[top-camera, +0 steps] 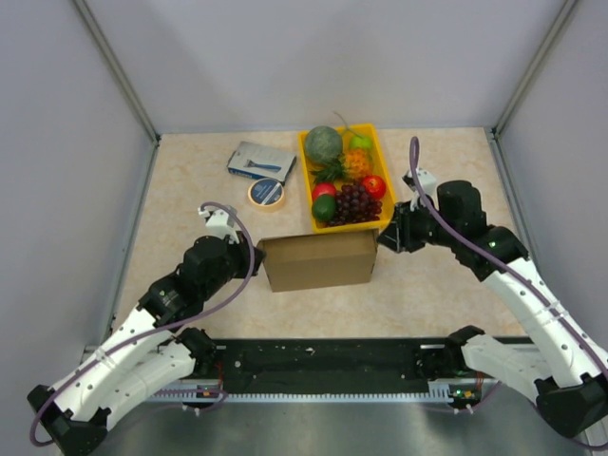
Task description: Fold the paper box
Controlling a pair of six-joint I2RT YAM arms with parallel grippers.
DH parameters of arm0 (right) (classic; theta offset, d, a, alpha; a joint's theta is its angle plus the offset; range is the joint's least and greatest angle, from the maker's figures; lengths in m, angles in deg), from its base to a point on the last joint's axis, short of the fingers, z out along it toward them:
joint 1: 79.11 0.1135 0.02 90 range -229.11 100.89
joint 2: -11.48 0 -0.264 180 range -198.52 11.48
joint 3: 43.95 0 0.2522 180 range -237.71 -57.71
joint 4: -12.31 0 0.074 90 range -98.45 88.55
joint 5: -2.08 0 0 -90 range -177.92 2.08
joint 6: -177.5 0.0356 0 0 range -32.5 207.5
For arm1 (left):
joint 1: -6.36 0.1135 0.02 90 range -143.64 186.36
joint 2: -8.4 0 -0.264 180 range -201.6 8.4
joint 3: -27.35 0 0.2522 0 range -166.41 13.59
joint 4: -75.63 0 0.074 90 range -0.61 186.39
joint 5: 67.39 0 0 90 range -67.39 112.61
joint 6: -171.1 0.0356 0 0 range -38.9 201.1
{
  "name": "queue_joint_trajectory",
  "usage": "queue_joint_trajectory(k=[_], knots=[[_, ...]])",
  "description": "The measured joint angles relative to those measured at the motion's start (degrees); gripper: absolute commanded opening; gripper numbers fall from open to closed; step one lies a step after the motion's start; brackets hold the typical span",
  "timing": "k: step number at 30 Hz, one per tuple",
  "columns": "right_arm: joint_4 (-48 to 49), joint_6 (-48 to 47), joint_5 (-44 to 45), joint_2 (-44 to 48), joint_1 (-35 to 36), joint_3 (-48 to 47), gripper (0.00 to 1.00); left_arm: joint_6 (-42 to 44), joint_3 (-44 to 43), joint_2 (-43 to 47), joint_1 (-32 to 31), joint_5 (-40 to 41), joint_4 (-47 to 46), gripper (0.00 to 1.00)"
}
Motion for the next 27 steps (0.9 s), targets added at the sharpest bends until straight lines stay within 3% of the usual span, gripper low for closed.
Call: queue_joint_trajectory(k=[4,7,11,15,19,27], knots=[[1.64,0.13,0.22,-0.83,0.66,0.0,0.34,-0.04,-0.33,0.0,0.0,-0.11,0.66,0.2],[2.89,0.17,0.63,-2.45,0.68,0.0,0.28,-0.04,-0.55,0.0,0.0,-0.26,1.14,0.25],[3.45,0.44,1.36,-3.69,0.94,0.0,0.14,0.0,-0.85,0.0,0.0,-0.2,2.86,0.43],[3.61,0.66,1.9,-3.72,1.33,0.02,0.09,0.22,-2.19,0.0,0.0,0.15,6.03,0.52],[4.28,0.66,2.4,-3.69,1.38,0.33,0.09,1.2,-7.74,-2.73,0.0,-0.02,11.58,0.52],[4.63,0.66,3.02,-3.69,1.68,0.33,0.09,4.0,-17.11,-10.6,0.0,-0.22,14.73,0.36]])
